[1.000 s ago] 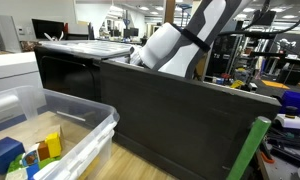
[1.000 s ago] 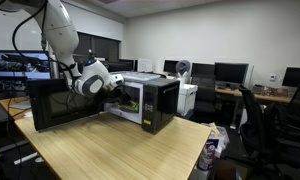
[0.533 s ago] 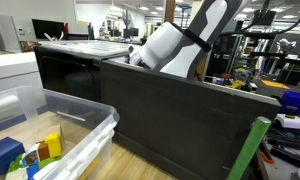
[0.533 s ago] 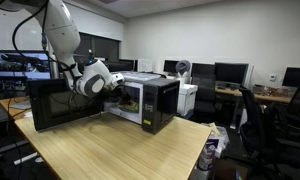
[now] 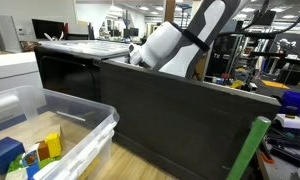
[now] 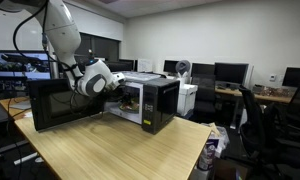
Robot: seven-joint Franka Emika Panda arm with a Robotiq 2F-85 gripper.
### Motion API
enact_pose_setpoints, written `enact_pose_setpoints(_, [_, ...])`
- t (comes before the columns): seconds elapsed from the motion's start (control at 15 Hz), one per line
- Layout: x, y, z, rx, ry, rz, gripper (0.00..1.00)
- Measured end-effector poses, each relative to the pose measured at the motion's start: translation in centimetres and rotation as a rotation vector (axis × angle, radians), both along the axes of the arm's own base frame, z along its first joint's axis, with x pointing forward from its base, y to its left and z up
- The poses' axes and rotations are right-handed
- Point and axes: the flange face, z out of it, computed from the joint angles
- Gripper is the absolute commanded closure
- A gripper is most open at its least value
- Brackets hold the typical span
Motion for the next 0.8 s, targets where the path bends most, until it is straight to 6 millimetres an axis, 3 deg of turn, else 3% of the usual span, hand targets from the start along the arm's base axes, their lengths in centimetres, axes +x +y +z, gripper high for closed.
enact_pose_setpoints(0.13, [0.0,-0.4,0.0,-0.009,-0.001,-0.004,0.90])
enact_pose_setpoints(0.33, [-0.1,-1.0,0.1,-0.040,-0.001,-0.008,0.92])
enact_pose_setpoints(0.4, [-0.1,-1.1,0.1,-0.050,0.001,-0.009,0.97])
enact_pose_setpoints(0.53, [-0.3,-1.7,0.0,-0.070,0.007,-0.016,0.94])
enact_pose_setpoints(0.67, [-0.5,-2.3,0.1,-0.088,0.012,-0.023,1.00])
enact_pose_setpoints(0.8, [-0.9,-2.8,0.4,-0.107,0.026,-0.031,0.99])
